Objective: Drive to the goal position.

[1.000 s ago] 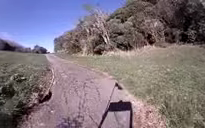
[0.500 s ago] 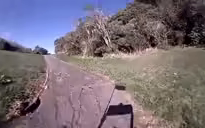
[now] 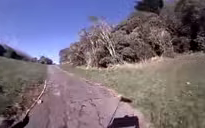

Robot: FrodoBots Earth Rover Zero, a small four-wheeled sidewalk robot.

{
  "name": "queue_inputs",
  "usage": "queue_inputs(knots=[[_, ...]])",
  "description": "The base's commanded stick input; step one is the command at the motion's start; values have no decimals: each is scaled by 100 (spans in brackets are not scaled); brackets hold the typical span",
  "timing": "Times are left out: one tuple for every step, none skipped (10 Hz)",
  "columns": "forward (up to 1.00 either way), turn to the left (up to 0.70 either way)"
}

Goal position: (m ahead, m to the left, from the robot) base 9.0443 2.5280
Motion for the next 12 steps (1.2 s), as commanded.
queue_inputs(knots=[[84, 0], [85, 1], [84, 0], [84, 1], [84, 2], [84, 1], [84, 0], [84, 17], [85, 33], [85, 34], [84, 34], [84, 34]])
